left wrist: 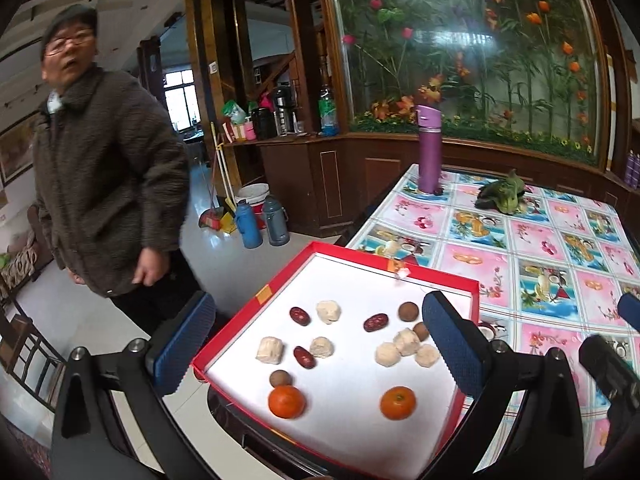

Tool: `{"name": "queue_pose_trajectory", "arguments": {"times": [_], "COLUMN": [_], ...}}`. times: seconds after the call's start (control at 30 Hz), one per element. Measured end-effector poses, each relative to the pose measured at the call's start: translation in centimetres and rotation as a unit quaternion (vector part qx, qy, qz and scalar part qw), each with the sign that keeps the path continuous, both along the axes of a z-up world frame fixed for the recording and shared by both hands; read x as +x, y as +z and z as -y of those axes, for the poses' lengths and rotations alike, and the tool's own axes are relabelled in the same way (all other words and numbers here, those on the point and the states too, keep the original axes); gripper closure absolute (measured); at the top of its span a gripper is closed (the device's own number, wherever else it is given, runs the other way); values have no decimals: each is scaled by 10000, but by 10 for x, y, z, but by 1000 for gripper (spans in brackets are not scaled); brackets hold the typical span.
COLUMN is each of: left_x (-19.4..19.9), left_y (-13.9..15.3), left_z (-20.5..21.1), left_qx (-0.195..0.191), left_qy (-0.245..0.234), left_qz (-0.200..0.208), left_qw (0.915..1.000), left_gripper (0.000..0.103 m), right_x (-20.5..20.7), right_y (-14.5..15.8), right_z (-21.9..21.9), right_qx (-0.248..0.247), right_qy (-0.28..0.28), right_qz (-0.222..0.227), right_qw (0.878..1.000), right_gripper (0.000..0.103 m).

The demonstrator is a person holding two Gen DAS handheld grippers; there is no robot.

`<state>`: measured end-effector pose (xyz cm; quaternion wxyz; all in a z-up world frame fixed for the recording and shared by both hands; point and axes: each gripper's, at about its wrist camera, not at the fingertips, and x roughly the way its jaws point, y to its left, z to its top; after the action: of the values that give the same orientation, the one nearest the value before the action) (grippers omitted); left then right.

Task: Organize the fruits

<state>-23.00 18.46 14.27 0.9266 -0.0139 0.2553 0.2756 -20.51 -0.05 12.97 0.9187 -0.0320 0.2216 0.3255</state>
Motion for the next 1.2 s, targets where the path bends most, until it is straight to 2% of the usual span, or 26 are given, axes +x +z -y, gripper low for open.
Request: {"name": "queue_pose_trajectory", "arguments": {"times": [0.23,0.77,1.2], "left_x": [-2,-5,-7], "left_y": [-1,-4,-5], "left_z": [-13,-33,-32], "left_qx": [-89,-176,-182], "left_qy": [103,348,352], "left_qz": [44,28,8], "left_qw": [9999,9992,9992], "left_gripper": [0,0,0], "right_x": [-4,0,-5], "right_y": [2,2,2], "right_z": [-11,-26,-27], "right_qx": [146,152,109], "right_qy": [-19,-66,-39], "right_qz": [-26,-109,-67], "right_qw": [9999,9998,9999], "right_gripper": [24,24,24]}}
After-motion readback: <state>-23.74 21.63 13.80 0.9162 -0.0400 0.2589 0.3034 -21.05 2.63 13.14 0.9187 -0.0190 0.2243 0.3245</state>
